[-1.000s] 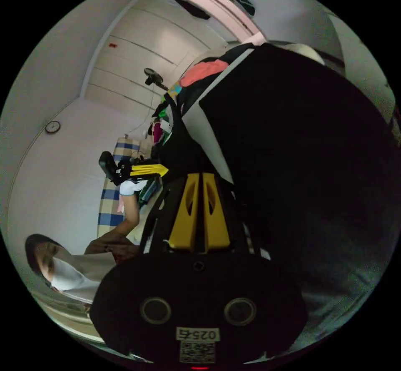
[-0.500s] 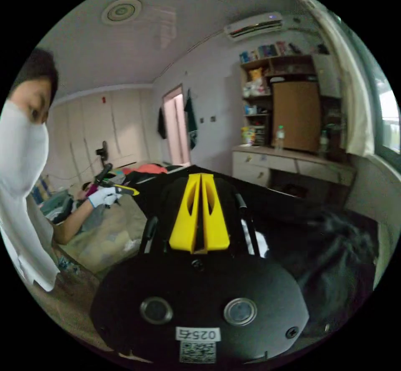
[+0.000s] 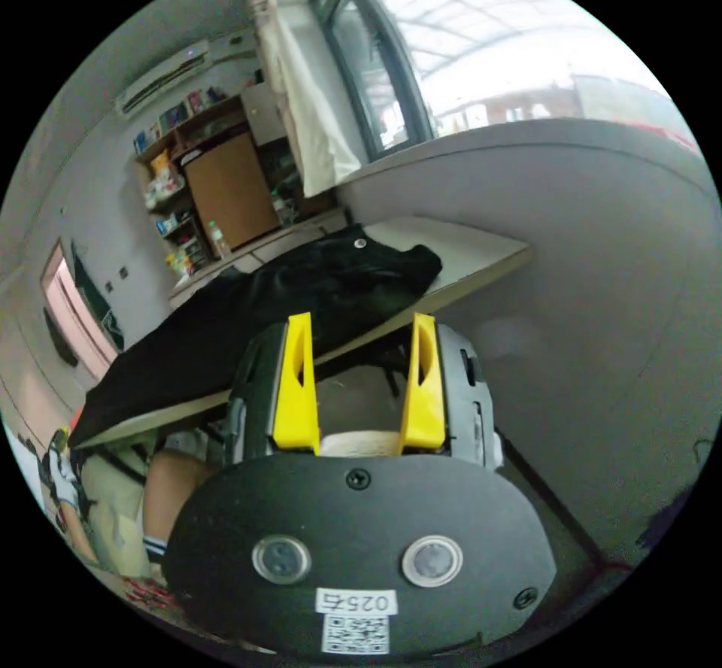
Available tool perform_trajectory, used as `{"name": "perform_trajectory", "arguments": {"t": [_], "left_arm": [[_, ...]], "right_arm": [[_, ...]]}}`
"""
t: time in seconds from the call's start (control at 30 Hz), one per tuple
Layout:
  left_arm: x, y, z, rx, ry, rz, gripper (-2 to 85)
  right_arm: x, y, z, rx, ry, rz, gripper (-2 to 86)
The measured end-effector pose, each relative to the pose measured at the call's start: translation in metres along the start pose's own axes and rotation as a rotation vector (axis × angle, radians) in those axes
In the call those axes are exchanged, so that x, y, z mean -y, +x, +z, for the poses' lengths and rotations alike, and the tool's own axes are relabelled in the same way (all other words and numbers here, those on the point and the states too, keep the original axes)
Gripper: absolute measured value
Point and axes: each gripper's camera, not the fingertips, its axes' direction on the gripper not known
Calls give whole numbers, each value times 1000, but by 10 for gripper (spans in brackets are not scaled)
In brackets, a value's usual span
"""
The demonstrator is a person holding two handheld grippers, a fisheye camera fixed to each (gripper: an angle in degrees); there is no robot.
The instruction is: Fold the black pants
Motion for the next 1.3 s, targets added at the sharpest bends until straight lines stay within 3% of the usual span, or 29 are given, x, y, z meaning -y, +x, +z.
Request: {"name": "perform_trajectory", "arguments": {"t": [0.2, 0.43, 0.67, 0.9, 1.3], "left_arm": [[-38, -27, -4, -107, 47, -218, 77], [-30, -28, -19, -30, 28, -216, 67], [-27, -53, -30, -132, -50, -298, 71], [-17, -54, -50, -195, 15, -286, 78], [-9, -90, -29, -147, -98, -321, 15]], "right_arm": [[3, 31, 12, 6, 47, 66, 145], [-1, 42, 12, 10, 58, 170, 121], [2, 62, 4, 92, 3, 276, 98], [19, 64, -3, 74, -34, 211, 85], [43, 49, 3, 32, -38, 89, 76]]}}
